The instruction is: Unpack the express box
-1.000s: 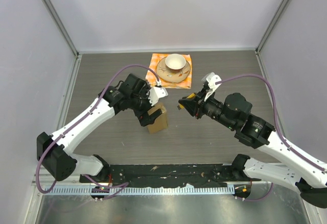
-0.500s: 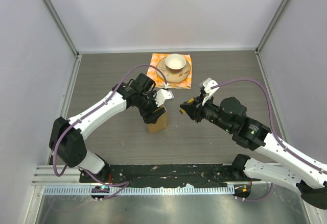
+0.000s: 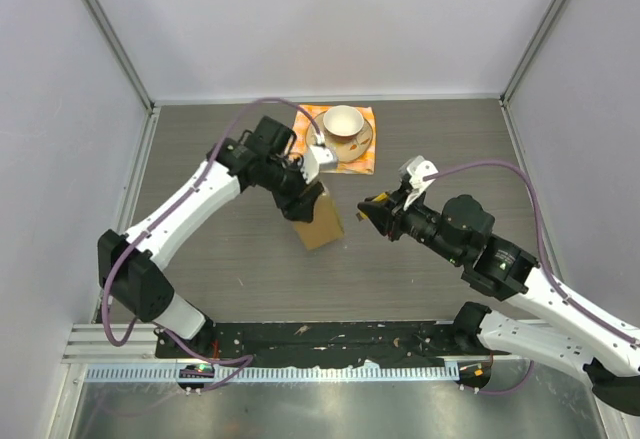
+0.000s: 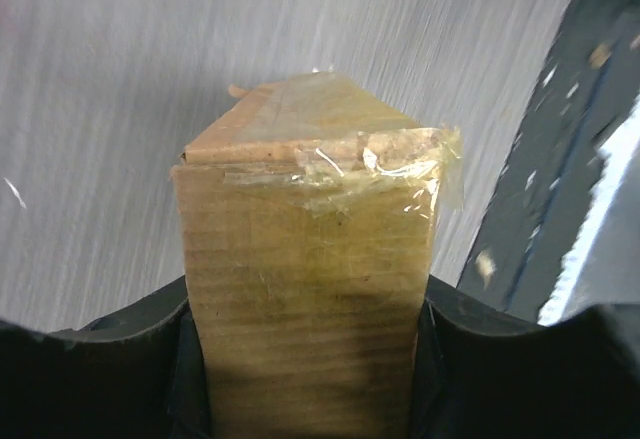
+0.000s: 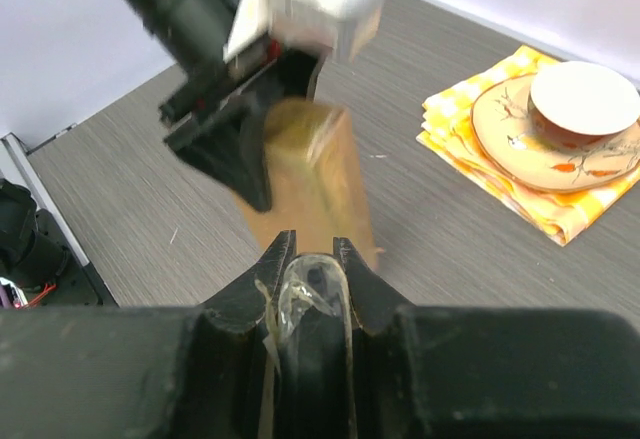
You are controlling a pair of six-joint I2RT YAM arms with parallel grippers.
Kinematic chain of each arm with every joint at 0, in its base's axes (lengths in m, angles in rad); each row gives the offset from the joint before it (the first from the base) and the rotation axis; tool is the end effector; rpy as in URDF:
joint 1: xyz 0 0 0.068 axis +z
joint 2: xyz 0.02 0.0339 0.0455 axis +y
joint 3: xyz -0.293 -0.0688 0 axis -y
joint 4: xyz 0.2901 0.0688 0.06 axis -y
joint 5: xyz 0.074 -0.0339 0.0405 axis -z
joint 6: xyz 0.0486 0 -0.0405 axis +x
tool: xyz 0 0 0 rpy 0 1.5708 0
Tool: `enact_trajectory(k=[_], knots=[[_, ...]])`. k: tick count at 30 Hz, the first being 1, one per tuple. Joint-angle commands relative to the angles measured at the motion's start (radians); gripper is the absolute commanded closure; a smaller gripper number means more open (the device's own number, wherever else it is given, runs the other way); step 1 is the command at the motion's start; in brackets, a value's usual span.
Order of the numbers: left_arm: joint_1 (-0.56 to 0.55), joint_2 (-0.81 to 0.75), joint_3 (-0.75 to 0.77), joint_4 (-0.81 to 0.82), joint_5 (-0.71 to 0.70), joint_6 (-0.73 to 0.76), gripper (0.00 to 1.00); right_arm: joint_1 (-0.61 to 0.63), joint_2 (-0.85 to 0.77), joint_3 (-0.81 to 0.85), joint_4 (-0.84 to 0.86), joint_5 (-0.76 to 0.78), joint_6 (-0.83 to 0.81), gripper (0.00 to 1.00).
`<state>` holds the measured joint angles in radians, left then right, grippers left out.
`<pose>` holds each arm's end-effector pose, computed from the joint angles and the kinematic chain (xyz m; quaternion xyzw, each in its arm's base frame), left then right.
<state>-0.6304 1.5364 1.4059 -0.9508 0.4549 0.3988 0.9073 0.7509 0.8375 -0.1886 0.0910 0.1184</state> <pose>0.2788 -0.2299 0.3242 0.5128 0.7959 -0.2446 0.2092 0.1337 0.1638 0.3858 -0.2568 0.6962 0.2991 0.5999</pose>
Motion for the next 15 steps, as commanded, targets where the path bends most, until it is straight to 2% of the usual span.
enact_trajectory(k=[1, 3, 5, 6, 8, 11, 13, 15], knots=[[0.093, -0.038, 0.195, -0.009, 0.286, -0.133, 1.00, -0.002, -0.019, 0.069, 0.080, -0.025, -0.071, 0.99], [0.116, -0.030, 0.209, 0.003, 0.431, -0.226, 1.00, -0.002, -0.007, 0.112, 0.081, -0.043, -0.109, 0.99], [0.126, -0.035, 0.153, 0.104, 0.554, -0.340, 1.00, -0.002, 0.004, 0.149, 0.089, -0.065, -0.138, 0.99], [0.130, -0.045, 0.122, 0.156, 0.588, -0.456, 1.00, -0.001, 0.016, 0.190, 0.095, -0.072, -0.151, 0.99], [0.133, -0.068, 0.004, 0.344, 0.663, -0.578, 1.00, -0.002, 0.027, 0.230, 0.103, -0.115, -0.187, 0.99], [0.133, -0.136, -0.135, 0.619, 0.695, -0.750, 1.00, -0.001, 0.060, 0.305, 0.115, -0.132, -0.246, 0.99], [0.133, -0.160, -0.194, 0.745, 0.715, -0.875, 1.00, -0.001, 0.100, 0.324, 0.118, -0.140, -0.290, 0.99], [0.133, -0.159, -0.202, 0.808, 0.725, -0.916, 1.00, 0.002, 0.122, 0.337, 0.135, -0.149, -0.309, 0.99]])
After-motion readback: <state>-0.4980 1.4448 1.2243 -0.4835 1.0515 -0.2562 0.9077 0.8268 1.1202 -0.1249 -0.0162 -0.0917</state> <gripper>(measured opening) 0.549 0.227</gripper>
